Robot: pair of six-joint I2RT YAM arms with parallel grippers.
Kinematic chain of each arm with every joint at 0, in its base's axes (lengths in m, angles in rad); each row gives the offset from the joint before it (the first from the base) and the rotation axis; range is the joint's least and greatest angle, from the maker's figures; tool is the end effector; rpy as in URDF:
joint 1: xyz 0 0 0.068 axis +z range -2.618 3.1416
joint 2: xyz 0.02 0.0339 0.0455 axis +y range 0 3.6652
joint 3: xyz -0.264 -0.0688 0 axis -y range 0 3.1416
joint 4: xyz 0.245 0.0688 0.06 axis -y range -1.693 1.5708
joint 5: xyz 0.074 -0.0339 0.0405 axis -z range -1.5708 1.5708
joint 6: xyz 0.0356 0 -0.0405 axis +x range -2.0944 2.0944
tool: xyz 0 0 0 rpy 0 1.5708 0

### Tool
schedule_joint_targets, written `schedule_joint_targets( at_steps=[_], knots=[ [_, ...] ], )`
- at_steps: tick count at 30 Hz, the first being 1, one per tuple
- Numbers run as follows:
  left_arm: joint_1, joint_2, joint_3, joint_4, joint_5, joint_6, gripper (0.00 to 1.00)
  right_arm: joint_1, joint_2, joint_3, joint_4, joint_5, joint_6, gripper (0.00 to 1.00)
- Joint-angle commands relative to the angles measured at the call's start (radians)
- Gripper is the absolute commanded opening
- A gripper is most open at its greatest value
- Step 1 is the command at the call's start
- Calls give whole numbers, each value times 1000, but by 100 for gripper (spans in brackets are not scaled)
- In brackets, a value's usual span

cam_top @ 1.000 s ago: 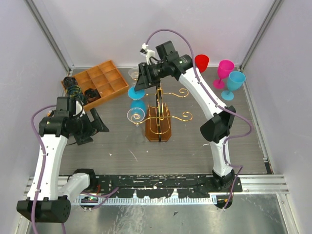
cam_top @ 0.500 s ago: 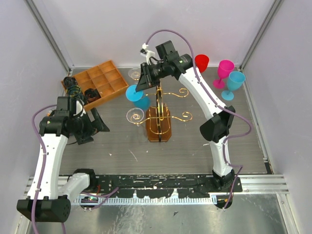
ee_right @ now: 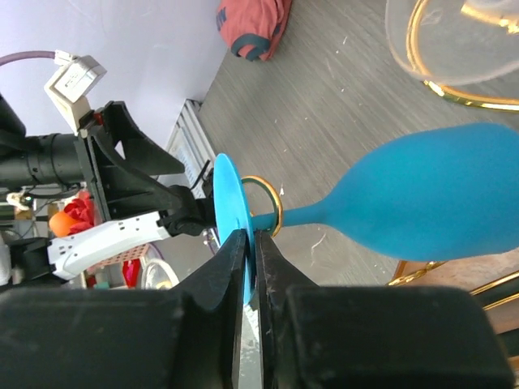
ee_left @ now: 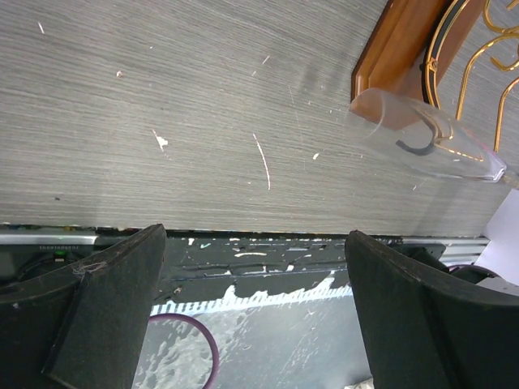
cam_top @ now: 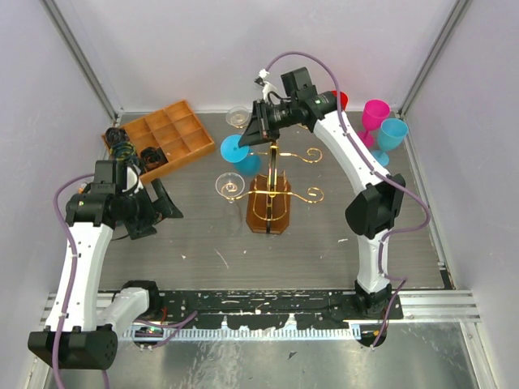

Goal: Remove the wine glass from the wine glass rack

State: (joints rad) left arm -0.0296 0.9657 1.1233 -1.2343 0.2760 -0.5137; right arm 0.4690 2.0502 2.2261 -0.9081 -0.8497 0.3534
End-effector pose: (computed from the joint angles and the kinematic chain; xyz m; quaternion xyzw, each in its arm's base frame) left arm 0.1534 -0.0142 0.3330 -0.1975 0.9405 -0.1935 0.1975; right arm 0.3849 0.2250 0.3845 -0.2156 0.8211 0.4934 0.1895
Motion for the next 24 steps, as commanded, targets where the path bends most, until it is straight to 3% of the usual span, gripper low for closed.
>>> schedule_joint_targets(
  at_steps=[1, 13, 24],
  knots=[
    [3, -11, -22, 22, 25, 1, 98, 2, -105, -84, 104, -93, 51, 1],
    [3, -20, -17, 15, 23, 7, 98, 32, -63, -17, 184, -178, 180, 1],
    [3, -22, -28, 18, 28, 11, 98, 18, -159, -117, 129, -156, 124, 1]
  ],
)
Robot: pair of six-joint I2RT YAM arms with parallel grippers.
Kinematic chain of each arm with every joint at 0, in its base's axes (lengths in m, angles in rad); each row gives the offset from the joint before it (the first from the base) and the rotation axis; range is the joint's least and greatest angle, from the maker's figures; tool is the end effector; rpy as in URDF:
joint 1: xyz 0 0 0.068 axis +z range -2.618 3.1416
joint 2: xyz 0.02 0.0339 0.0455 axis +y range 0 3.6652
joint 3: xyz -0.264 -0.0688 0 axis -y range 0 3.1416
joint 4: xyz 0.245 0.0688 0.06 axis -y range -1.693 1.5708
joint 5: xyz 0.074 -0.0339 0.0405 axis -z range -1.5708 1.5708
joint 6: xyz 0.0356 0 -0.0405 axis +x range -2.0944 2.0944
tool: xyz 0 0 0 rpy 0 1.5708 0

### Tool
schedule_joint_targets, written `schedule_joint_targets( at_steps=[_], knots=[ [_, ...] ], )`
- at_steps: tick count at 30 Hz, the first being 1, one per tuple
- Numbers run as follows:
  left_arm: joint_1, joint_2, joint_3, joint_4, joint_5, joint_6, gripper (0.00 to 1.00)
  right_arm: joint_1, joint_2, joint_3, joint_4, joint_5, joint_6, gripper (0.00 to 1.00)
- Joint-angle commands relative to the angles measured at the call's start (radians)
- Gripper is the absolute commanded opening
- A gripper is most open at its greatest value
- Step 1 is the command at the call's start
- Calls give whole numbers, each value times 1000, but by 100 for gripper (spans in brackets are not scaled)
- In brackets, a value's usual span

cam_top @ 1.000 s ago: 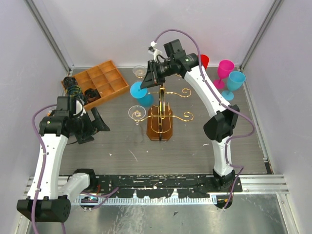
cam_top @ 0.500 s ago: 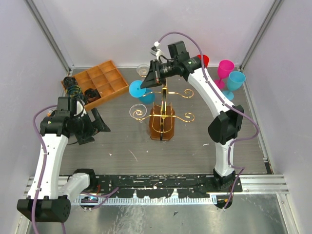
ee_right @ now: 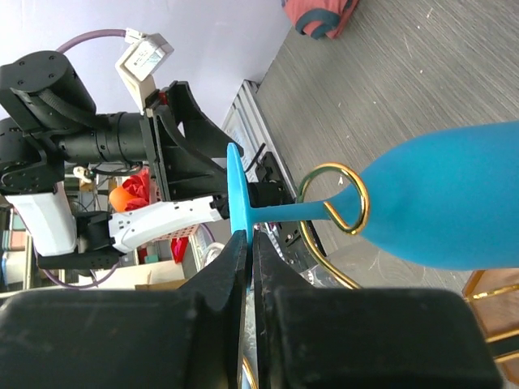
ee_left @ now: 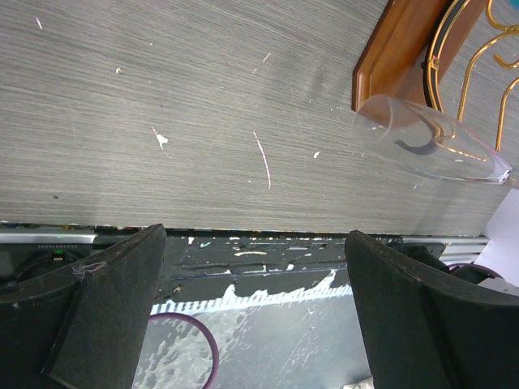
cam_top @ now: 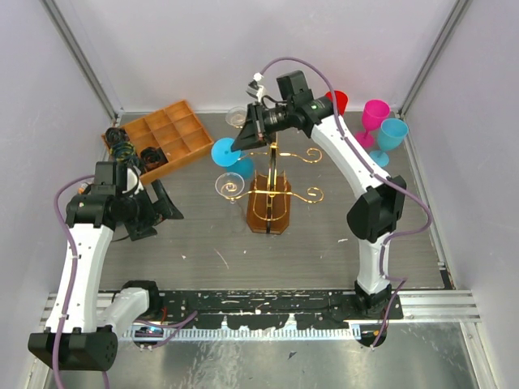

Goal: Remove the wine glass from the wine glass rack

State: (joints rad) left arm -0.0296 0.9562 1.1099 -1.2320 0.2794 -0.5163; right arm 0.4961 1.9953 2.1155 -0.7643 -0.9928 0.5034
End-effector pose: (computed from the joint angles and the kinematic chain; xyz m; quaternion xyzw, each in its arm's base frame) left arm 0.1515 -0.0143 0.3306 -0.1985 0.9403 -0.1951 0.1960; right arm 0.3723 0.2354 0.3869 -0.2100 0.7874 0.5623 0.1408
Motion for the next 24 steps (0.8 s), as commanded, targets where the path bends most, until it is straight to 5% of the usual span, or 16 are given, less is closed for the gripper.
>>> schedule_joint_targets(
  at_steps=[1, 14, 19, 24],
  knots=[
    [3, -14, -15, 17, 26, 14, 98, -18, -112, -11, -25, -6, -32, 1],
    [3, -10, -23, 20, 21, 24, 98, -217, -98, 34, 123, -51, 114, 1],
    [2, -9, -25, 13, 9, 34, 98, -289, -143, -70, 476, -112, 382, 1],
    [3, -7, -24, 9, 1, 42, 98, -387, -205, -277, 1266, -162, 990, 1]
  ],
)
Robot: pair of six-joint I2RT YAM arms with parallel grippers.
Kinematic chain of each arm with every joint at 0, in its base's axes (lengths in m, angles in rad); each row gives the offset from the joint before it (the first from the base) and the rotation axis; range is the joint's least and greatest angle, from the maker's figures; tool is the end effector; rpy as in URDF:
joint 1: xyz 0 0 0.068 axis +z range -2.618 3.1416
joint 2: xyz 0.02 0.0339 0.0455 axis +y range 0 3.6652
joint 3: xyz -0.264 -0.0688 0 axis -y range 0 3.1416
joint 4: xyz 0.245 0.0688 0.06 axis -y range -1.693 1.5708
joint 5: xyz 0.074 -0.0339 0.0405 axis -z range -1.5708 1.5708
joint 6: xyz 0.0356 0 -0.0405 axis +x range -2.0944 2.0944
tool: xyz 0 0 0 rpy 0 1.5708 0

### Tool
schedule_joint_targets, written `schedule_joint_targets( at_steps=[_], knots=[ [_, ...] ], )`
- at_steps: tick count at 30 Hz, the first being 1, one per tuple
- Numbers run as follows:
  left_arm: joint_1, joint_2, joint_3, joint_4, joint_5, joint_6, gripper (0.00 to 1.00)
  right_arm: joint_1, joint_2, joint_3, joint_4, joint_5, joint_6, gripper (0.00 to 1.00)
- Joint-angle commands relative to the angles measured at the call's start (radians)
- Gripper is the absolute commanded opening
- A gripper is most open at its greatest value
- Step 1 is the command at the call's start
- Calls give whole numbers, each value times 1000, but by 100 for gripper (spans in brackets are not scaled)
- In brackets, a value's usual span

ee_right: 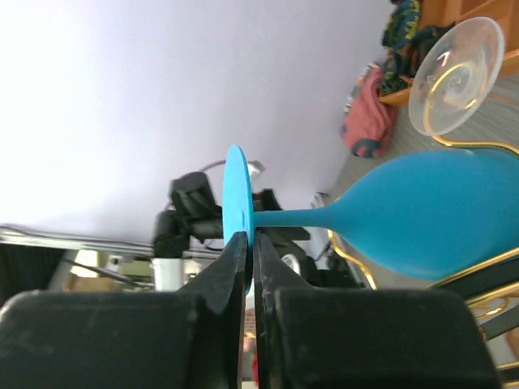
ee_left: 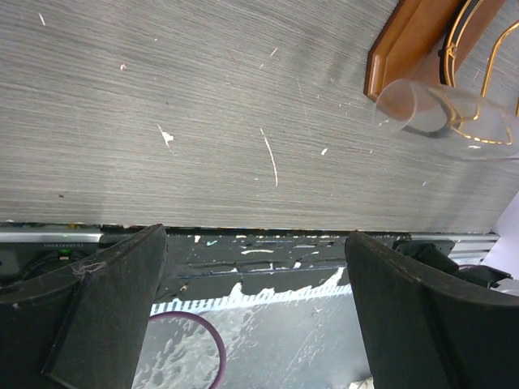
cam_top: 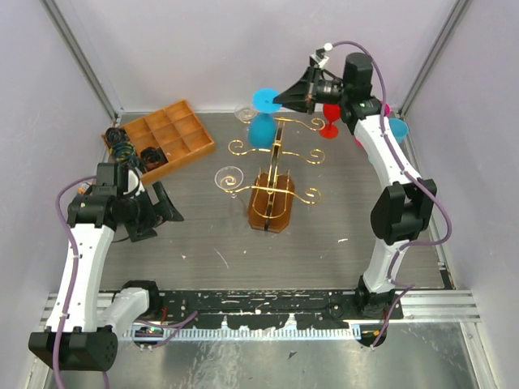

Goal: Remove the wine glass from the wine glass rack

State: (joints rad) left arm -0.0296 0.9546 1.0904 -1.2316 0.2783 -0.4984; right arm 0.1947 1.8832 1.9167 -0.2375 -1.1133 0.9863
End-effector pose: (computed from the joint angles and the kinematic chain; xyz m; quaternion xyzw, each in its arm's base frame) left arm 0.1512 -0.0143 0.3253 -0.1918 0.9438 -0.1909 0.1897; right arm 0.4175 0.1149 0.4147 -0.0540 0.7361 0.6388 0.2172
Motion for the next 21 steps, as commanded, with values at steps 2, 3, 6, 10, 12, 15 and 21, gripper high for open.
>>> schedule_joint_targets(
  at_steps=[2, 3, 6, 10, 12, 15, 21],
  knots=[
    [4, -1, -4, 9, 2, 27, 98, -125, -93, -80, 894, -47, 653, 1],
    [5, 1, -3, 12, 3, 27, 98, -144, -94, -76, 940, -49, 696, 1],
    [4, 9, -7, 23, 11, 22, 98, -192, -95, -68, 1044, -49, 795, 1],
    [5, 14, -15, 34, 22, 17, 98, -236, -102, -83, 1092, -40, 823, 1],
    [4, 14, -16, 31, 17, 20, 98, -254, -92, -90, 1156, -37, 871, 1],
    [4, 11, -14, 23, 4, 29, 98, -279, -80, -85, 1195, -39, 873, 1],
    [4, 12, -21, 25, 3, 29, 98, -355, -130, -92, 851, -58, 514, 1]
  ],
)
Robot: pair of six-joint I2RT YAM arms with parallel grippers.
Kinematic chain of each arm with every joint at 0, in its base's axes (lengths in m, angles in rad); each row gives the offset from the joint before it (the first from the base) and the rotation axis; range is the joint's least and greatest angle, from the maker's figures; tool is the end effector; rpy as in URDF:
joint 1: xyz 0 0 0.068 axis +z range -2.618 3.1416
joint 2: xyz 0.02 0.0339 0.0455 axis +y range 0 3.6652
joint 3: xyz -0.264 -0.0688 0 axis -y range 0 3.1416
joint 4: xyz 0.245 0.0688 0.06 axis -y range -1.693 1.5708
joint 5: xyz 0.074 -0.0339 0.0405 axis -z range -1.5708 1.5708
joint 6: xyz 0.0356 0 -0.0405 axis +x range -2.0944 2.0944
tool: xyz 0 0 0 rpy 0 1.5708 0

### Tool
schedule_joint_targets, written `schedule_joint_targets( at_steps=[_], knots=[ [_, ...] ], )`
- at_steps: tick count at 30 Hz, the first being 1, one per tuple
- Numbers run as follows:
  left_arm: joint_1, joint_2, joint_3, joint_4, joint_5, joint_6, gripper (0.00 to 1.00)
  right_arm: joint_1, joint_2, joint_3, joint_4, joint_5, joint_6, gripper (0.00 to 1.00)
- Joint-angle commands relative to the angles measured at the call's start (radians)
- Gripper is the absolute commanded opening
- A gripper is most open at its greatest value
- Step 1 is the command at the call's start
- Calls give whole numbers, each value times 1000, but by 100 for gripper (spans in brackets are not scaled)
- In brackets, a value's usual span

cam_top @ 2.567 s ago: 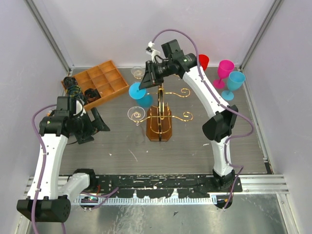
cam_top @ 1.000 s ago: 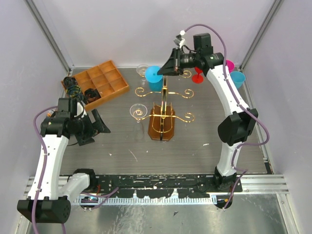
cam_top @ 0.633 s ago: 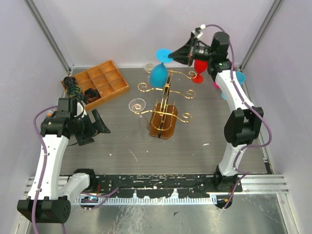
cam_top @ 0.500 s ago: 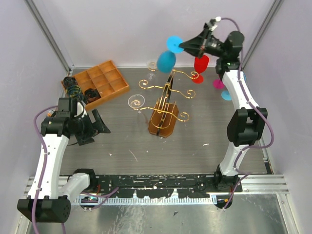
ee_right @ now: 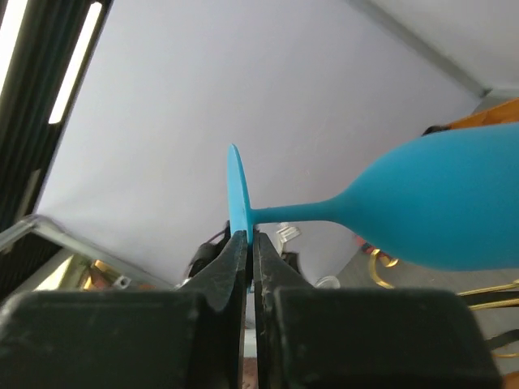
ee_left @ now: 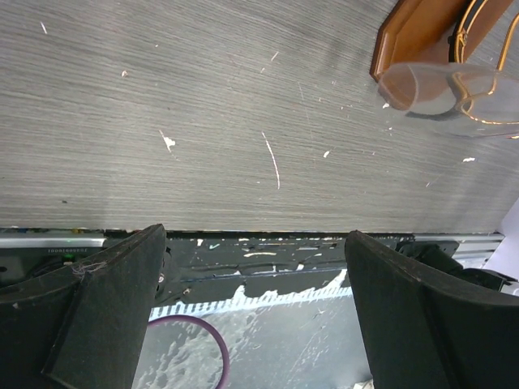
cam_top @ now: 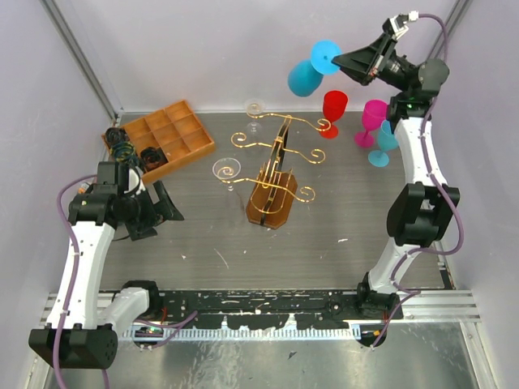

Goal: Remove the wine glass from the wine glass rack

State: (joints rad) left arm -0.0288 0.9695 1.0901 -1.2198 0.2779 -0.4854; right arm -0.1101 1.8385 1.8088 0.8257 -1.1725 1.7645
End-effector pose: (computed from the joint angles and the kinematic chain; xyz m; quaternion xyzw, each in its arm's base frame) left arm 0.1555 -0.0142 0.3238 -0.1864 0.9453 -0.1891 0.1895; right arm 0.3991 -0.0111 0.4835 -0.0496 0.5991 0.7092 0.3683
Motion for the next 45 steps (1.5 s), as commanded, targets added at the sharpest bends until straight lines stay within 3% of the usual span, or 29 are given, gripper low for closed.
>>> schedule_joint_targets(
  at_steps=[1, 3, 5, 10, 16, 26, 34, 45],
  knots=[
    [4, -3, -21, 13, 5, 15, 98, -61, -112, 44, -451, 23, -463, 1],
    [5, -1, -21, 15, 7, 15, 98, -75, -137, 174, -973, 170, -953, 1],
    [4, 0, -21, 17, 11, 17, 98, -78, -135, 313, -1324, 350, -1178, 1],
    [4, 0, -21, 18, 19, 20, 98, -80, -133, 410, -1679, 798, -1444, 1],
    [4, 8, -36, 32, 35, 21, 98, -60, -284, 150, -1746, 1199, -1564, 1],
    [5, 17, -50, 43, 55, 33, 98, 151, -376, -273, -1776, 1716, -1584, 1],
    [4, -11, -53, 32, 52, 37, 98, 191, -269, -408, -1761, 1934, -1573, 1],
    [4, -23, -39, 14, 52, 44, 98, 233, -78, -482, -1766, 2010, -1497, 1]
  ],
)
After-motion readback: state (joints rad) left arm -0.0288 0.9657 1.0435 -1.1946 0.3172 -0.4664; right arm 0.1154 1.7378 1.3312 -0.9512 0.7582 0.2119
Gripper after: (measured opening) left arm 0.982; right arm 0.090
